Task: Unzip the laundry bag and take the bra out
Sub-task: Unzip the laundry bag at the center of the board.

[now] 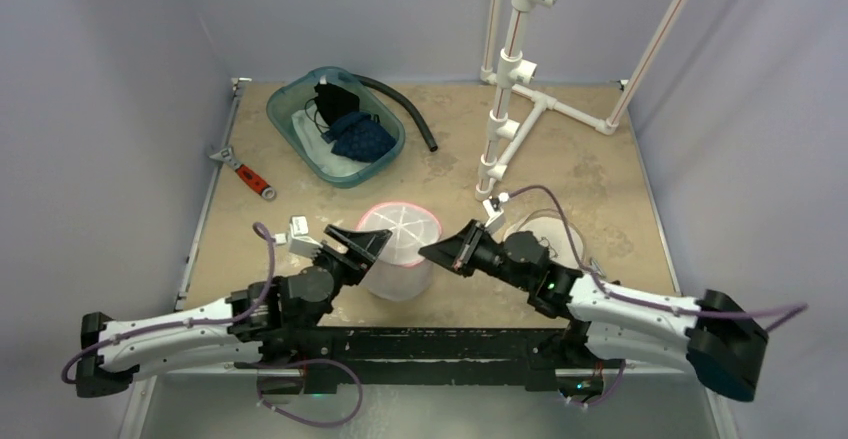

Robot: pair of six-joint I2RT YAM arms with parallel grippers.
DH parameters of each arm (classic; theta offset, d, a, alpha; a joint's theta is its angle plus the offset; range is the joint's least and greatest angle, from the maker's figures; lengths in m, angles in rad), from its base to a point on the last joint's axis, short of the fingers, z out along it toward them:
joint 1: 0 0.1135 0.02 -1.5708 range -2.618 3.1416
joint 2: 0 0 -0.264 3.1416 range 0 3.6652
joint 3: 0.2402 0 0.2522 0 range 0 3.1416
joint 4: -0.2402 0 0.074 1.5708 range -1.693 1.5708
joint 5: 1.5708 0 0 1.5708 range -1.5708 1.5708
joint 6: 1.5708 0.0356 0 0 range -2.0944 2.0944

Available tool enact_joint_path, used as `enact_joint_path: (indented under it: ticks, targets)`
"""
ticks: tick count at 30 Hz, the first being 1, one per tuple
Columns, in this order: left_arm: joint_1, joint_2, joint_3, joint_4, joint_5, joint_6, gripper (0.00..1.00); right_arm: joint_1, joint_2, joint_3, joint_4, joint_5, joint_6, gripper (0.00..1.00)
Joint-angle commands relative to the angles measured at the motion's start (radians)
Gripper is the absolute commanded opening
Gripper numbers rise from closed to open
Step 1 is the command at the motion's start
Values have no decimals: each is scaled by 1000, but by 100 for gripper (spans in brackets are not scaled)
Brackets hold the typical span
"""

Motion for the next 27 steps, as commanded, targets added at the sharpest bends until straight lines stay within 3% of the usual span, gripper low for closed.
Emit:
enact_joint_path:
  ticks: [1,4,8,13,21,23,27]
  targets:
    - [-4,-92,156,-469,72,-27,73,-133,-160,95,-407,-154,-345,0]
    - [-4,-164,176,-578,98,-1,75,-234,-181,135,-551,-308,-502,0]
    - [-4,-260,155,-578,120,79,75,-252,-145,210,-696,-370,-657,0]
    - [-5,-314,88,-441,188,164,74,-257,-92,239,-738,-436,-750,0]
    - [15,54,170,-210,372,435,74,-292,-118,324,-810,-553,-832,0]
    - [84,102,180,-148,481,513,74,-323,-124,320,-798,-617,-836,0]
    - [353,129,63,17,879,542,74,-402,-141,276,-754,-728,-834,0]
